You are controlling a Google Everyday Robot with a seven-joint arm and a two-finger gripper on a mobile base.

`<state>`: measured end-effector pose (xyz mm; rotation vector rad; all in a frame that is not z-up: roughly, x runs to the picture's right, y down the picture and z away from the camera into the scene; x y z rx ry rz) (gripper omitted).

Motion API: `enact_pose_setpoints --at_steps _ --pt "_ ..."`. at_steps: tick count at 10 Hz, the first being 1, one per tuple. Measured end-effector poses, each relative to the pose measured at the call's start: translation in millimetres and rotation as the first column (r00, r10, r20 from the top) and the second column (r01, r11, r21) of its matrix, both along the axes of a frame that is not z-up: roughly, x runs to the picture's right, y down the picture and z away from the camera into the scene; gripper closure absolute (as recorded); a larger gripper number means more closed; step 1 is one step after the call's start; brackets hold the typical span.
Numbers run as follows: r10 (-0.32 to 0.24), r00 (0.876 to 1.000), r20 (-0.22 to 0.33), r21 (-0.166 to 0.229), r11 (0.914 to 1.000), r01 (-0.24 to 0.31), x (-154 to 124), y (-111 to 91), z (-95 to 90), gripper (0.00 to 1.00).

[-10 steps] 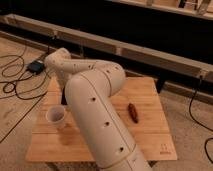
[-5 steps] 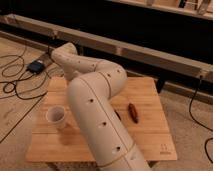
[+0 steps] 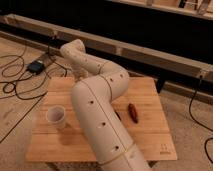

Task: Place the eraser on the white sponge

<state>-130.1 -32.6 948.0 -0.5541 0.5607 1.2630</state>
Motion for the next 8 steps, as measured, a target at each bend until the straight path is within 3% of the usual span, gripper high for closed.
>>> enact_pose_setpoints --at_steps 8 --pt "-0.038 0.999 -0.022 -0.103 0.9941 0.035 48.4 18.4 19.9 1.0"
